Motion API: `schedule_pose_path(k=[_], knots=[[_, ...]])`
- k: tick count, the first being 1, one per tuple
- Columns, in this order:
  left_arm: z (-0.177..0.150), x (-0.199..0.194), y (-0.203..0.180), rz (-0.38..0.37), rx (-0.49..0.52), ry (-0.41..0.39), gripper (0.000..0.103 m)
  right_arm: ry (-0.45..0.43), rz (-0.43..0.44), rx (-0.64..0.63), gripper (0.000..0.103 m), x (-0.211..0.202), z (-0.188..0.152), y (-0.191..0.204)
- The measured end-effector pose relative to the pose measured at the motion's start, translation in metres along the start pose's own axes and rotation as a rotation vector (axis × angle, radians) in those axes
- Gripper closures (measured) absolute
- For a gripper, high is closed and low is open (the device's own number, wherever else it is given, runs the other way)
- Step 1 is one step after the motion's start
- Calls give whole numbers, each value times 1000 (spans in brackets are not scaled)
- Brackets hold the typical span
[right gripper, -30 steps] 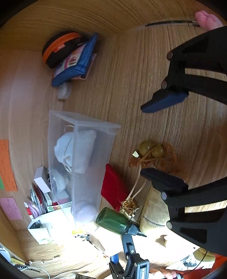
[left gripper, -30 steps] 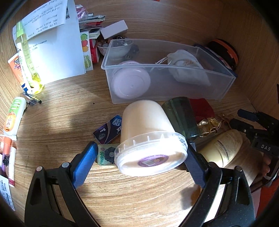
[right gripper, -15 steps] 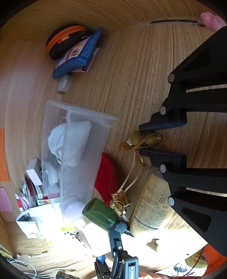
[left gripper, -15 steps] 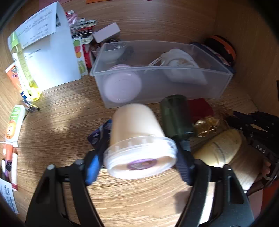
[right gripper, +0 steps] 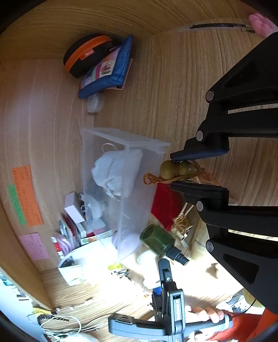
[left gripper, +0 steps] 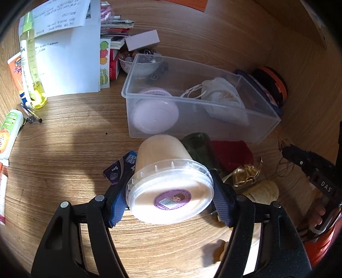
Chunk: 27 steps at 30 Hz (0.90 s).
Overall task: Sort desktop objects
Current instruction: 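Lift the tub with the left gripper while the right grasps the gold-beaded cord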
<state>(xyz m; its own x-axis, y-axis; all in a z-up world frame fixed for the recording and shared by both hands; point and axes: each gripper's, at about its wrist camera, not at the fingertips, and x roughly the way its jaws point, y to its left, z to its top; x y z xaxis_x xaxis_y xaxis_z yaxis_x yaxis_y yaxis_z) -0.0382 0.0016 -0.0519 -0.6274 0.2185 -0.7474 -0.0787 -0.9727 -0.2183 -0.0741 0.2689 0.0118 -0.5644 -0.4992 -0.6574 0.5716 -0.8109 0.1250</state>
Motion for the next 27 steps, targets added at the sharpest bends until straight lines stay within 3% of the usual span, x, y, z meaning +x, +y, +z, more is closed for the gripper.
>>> schedule_pose_path(k=[4, 14, 27], knots=[[7, -8, 1, -10, -11, -36, 34, -15, 18, 8, 85, -4, 5, -1], [16, -8, 9, -18, -46, -36, 36, -44, 40, -3, 85, -12, 15, 4], [41, -44, 7, -19, -35, -129, 36, -92, 62, -27, 85, -23, 28, 10]])
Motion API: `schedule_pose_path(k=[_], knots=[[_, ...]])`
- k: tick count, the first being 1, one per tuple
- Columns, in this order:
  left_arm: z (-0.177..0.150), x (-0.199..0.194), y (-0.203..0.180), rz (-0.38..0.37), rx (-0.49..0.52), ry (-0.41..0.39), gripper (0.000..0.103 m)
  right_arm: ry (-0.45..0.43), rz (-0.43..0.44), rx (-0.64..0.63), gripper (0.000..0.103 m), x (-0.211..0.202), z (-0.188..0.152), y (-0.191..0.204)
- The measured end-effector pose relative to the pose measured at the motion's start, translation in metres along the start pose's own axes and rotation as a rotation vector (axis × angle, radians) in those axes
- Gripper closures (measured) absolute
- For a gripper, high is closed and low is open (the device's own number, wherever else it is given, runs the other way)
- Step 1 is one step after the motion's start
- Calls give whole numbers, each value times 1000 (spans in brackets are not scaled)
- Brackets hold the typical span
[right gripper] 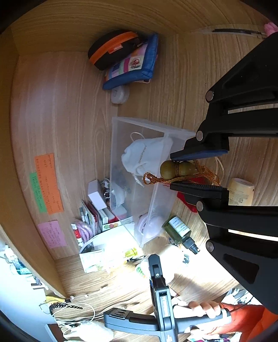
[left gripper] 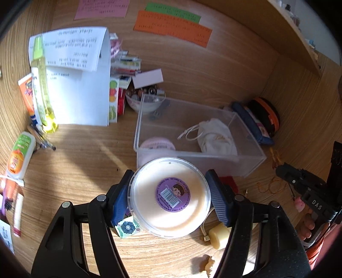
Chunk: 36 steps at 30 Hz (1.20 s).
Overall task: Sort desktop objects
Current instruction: 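Lift the tub with the left gripper while the right grasps the gold-beaded cord, then lower the tub and beaded cord into the bin and open both grippers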
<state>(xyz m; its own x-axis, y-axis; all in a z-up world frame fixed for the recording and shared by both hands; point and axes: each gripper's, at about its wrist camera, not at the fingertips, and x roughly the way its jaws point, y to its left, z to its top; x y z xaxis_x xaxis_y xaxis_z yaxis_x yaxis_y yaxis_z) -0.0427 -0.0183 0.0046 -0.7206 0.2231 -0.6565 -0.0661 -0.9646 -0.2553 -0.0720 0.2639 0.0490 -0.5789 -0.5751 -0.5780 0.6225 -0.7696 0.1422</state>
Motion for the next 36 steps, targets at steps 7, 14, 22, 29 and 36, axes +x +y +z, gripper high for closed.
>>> schedule_pose_path(k=[7, 14, 22, 29, 36], knots=[[23, -15, -9, -37, 24, -40, 36, -30, 6, -16, 85, -6, 11, 4], [48, -25, -21, -42, 64, -80, 36, -60, 20, -28, 85, -8, 25, 4], [72, -10, -27, -62, 61, -71, 36, -72, 34, -42, 85, 3, 49, 2], [89, 17, -25, -57, 41, -42, 36, -58, 50, -63, 85, 27, 67, 8], [102, 46, -21, -36, 36, -5, 36, -14, 70, -86, 85, 60, 82, 16]])
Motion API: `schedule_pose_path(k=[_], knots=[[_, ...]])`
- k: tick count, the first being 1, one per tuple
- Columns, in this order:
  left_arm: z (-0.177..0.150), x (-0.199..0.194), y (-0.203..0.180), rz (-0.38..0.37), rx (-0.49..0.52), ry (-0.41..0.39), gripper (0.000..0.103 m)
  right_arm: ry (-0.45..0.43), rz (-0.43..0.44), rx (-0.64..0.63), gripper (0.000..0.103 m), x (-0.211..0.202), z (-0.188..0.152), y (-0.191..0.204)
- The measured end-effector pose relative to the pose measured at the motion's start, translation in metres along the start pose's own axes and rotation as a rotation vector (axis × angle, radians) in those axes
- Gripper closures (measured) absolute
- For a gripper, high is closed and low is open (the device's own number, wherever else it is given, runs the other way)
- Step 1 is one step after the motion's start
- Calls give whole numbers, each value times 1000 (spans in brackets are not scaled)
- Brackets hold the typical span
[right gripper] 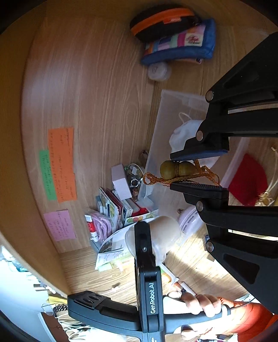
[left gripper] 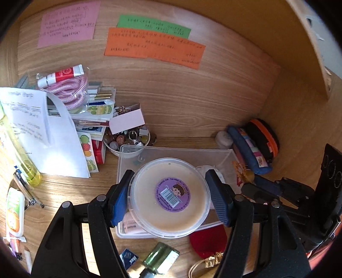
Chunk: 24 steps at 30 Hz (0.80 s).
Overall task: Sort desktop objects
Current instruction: 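Lower the tub and beaded cord into the bin and open both grippers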
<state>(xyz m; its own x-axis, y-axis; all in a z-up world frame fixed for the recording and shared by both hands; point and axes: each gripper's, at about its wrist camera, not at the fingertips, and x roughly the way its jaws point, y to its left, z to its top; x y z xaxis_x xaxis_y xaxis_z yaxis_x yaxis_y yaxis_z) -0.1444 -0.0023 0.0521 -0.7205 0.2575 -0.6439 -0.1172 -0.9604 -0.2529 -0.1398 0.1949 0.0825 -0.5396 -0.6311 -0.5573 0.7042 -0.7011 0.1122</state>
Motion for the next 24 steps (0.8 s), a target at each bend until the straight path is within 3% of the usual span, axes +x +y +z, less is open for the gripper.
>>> schedule_pose_path(k=[16, 24], knots=[[5, 61, 16, 42, 16, 98, 36, 140, 36, -15, 85, 71, 4, 8], [-1, 74, 22, 33, 15, 123, 36, 196, -23, -55, 85, 94, -9, 12]])
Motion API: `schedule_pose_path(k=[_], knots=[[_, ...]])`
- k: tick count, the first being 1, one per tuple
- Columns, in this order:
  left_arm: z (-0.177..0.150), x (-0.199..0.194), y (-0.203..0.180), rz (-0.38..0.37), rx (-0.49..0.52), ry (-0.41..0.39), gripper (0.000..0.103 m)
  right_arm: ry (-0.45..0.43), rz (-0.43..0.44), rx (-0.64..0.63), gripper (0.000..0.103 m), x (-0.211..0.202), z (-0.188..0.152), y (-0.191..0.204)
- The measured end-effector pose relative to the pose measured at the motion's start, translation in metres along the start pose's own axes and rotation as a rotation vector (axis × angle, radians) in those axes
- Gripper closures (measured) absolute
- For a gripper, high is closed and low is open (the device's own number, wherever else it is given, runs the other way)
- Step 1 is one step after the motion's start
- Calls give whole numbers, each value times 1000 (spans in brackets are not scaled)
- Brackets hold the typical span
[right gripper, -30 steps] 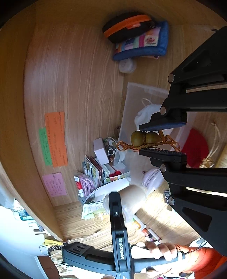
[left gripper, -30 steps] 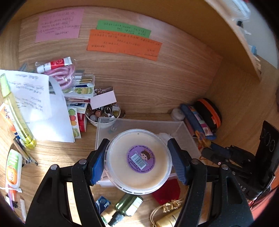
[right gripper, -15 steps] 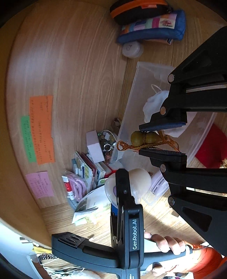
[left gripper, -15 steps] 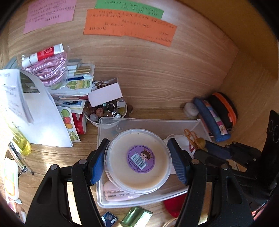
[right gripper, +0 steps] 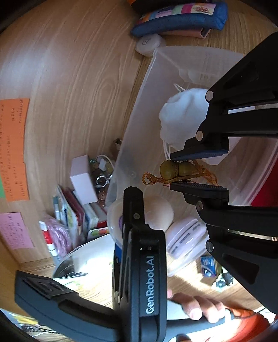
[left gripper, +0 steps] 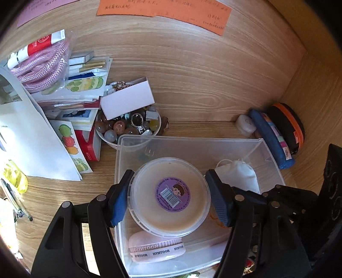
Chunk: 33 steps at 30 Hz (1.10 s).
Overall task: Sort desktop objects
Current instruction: 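Lower the tub and beaded cord into the bin and open both grippers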
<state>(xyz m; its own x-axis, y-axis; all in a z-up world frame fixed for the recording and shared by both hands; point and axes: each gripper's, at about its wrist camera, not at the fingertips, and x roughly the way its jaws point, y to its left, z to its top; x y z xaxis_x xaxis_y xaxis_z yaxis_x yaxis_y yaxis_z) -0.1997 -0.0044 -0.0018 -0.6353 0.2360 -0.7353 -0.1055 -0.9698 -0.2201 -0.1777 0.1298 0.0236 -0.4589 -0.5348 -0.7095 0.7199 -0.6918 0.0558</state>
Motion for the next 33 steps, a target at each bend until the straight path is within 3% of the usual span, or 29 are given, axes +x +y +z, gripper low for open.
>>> schedule_pose_path(k=[9, 12, 14, 15, 19, 23, 25, 30, 33], knots=[[0, 5, -5, 20, 28, -8, 36, 32, -27, -25, 85, 16, -5, 4], [-2, 14, -3, 32, 24, 28, 36, 22, -37, -33, 85, 15, -6, 6], [-2, 13, -4, 69, 39, 18, 39, 15, -43, -42, 84, 15, -7, 8], [-3, 11, -4, 71, 41, 10, 39, 15, -44, -44, 81, 15, -7, 8], [-4, 8, -1, 56, 28, 6, 39, -16, -102, -67, 53, 12, -8, 13], [-5, 9, 0, 55, 25, 16, 39, -46, -107, -84, 50, 7, -7, 17], [-5, 7, -1, 53, 27, 14, 39, -59, -138, -104, 43, 5, -8, 20], [-5, -7, -1, 32, 18, -23, 30, -103, -181, -138, 35, -5, -9, 26], [-4, -18, 0, 9, 9, -57, 26, -119, -193, -137, 24, -10, -9, 27]])
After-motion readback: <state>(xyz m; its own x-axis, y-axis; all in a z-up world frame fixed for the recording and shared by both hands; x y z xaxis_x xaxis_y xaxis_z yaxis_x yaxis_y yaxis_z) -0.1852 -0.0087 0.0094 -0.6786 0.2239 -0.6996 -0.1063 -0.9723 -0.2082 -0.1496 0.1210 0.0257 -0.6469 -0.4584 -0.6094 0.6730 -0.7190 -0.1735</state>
